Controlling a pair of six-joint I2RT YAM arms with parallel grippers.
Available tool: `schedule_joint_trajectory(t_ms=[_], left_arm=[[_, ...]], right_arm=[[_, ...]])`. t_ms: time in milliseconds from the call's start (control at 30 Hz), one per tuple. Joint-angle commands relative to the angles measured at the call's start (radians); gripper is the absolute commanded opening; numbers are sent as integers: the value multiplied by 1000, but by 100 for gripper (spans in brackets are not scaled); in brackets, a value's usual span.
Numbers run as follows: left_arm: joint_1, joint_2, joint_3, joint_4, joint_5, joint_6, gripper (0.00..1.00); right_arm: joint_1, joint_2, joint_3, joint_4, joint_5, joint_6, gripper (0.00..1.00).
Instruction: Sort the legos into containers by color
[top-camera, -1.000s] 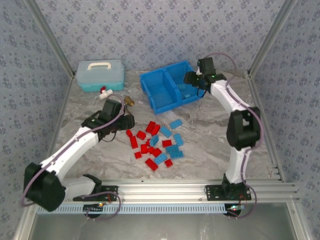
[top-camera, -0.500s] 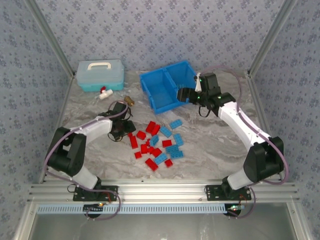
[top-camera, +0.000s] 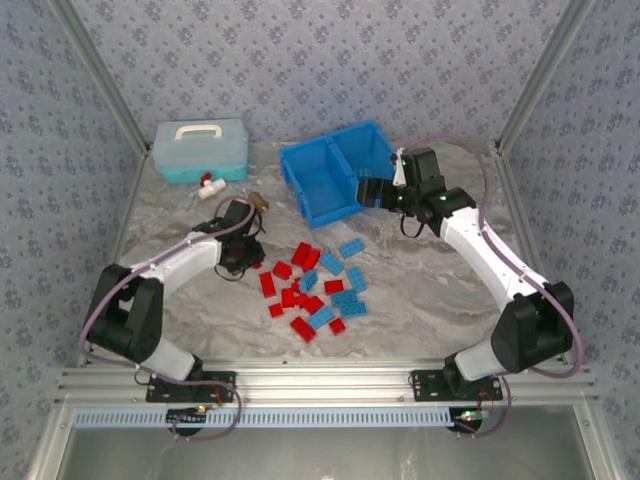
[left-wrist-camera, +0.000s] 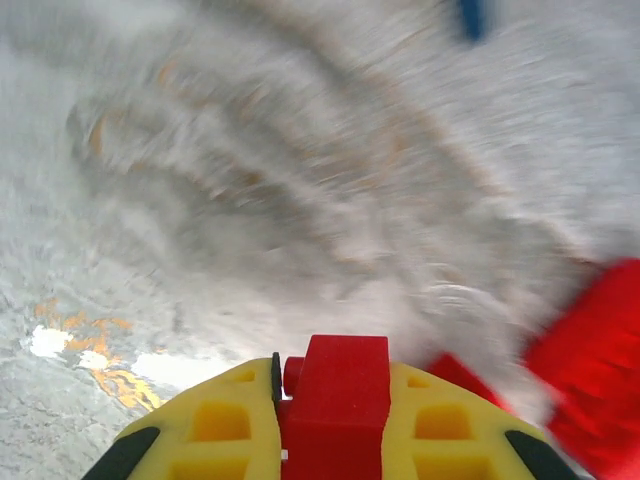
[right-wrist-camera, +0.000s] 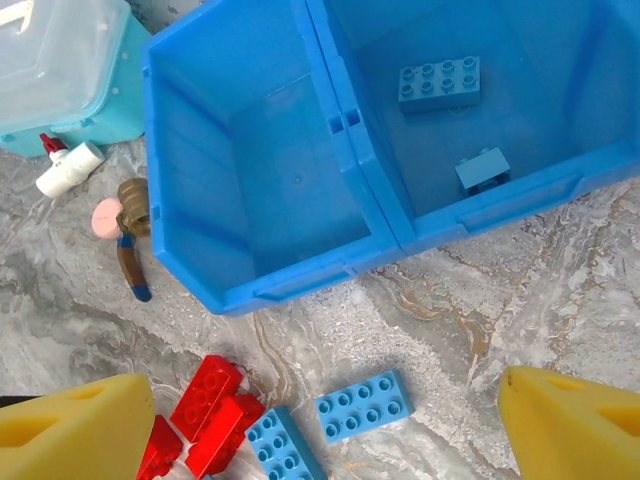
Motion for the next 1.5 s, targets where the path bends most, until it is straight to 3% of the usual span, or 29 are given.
schedule_joint_trajectory(t_ms=[0, 167, 533, 733, 833, 1033, 1167, 1367, 1467], left_arm=[[-64, -40, 216, -44, -88, 116, 7], [-118, 148, 498, -33, -151, 220, 6], [-120, 663, 1115, -57, -201, 392, 6], [-111, 885, 1417, -198, -203, 419, 22], [-114, 913, 1490, -227, -179, 420, 36], [-115, 827, 1487, -247, -189, 424, 54], [-118, 703, 1415, -290, -181, 423, 55], [-130, 272, 752, -111, -185, 365, 55], [-130, 90, 447, -106, -150, 285, 54]], right_arm=[[10, -71, -2, -20, 31, 3, 92], [18, -134, -30, -12, 78, 20, 93], [28, -297, -154, -69, 152, 51, 96], [22, -364, -194, -99, 189, 57, 97], [16, -370, -202, -101, 205, 55, 98], [9, -359, -204, -87, 195, 54, 98], [9, -334, -205, -63, 187, 57, 98], [7, -271, -223, -8, 164, 72, 98], [7, -243, -225, 23, 147, 77, 99]])
